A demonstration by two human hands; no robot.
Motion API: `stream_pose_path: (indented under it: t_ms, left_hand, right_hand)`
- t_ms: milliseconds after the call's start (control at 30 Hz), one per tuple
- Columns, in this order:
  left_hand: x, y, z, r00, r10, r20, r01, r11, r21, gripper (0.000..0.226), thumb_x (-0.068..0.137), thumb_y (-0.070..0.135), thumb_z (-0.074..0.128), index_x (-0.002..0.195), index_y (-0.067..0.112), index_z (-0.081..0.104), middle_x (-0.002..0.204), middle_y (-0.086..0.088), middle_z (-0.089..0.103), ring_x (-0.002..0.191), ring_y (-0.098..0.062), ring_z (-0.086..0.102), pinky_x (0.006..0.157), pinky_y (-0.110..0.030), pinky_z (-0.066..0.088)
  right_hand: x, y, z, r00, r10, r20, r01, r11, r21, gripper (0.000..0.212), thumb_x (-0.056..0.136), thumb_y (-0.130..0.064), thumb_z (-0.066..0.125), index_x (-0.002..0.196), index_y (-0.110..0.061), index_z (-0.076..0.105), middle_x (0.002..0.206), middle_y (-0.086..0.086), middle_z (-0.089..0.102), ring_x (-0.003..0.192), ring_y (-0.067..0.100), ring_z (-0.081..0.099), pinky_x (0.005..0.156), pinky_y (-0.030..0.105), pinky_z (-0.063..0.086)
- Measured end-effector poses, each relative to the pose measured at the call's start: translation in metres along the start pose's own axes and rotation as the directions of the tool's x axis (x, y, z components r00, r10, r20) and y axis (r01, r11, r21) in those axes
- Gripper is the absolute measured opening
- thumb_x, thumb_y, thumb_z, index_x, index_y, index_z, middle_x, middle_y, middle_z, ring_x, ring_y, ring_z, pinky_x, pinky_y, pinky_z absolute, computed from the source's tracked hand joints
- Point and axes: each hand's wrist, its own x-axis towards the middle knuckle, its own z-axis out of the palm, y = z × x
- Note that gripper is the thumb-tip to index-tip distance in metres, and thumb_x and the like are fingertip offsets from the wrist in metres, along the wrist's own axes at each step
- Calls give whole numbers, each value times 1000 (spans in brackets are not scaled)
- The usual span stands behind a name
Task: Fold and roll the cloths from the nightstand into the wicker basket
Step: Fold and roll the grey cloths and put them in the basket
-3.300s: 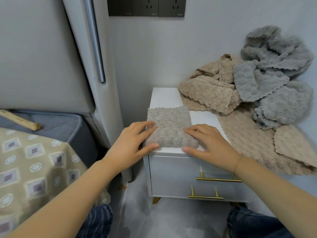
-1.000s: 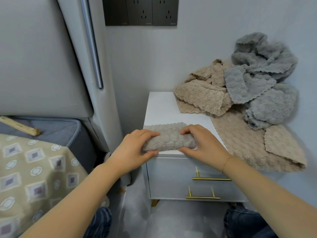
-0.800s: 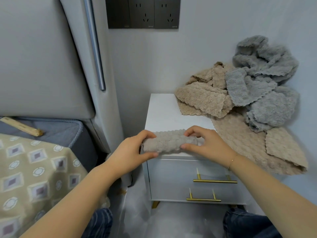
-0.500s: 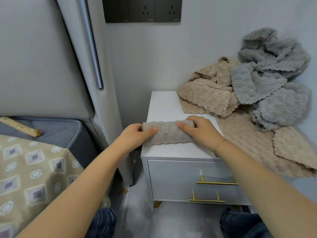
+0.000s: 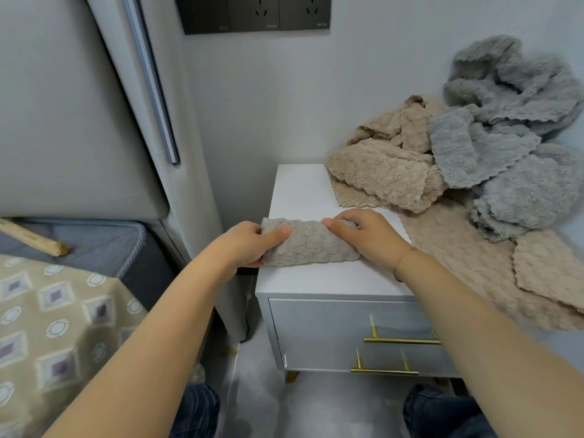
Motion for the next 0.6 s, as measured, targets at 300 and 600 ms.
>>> stream_pose_path:
  t_ms: [300, 600]
  left_hand:
    - [-11, 8, 8, 988, 13, 157, 32, 958, -284, 35, 86, 30, 70, 116, 14, 61, 105, -5, 72, 88, -18, 72, 71, -29, 60]
    - [-26, 20, 41, 993, 73, 92, -11, 836, -548, 24, 89, 14, 66, 110, 3, 65, 106, -12, 73, 82, -16, 72, 65, -23, 59]
  right_hand:
    - [-20, 0, -19, 995, 20, 96, -26, 998, 58, 45, 69, -56, 74, 100, -25, 68, 99, -13, 67, 85, -6, 60, 76, 17, 46]
    - [-34, -7, -19, 896, 393, -207, -352, 912, 209, 65, 74, -50, 76, 107, -9, 37, 98, 10, 59, 71, 22, 57, 51, 29, 43]
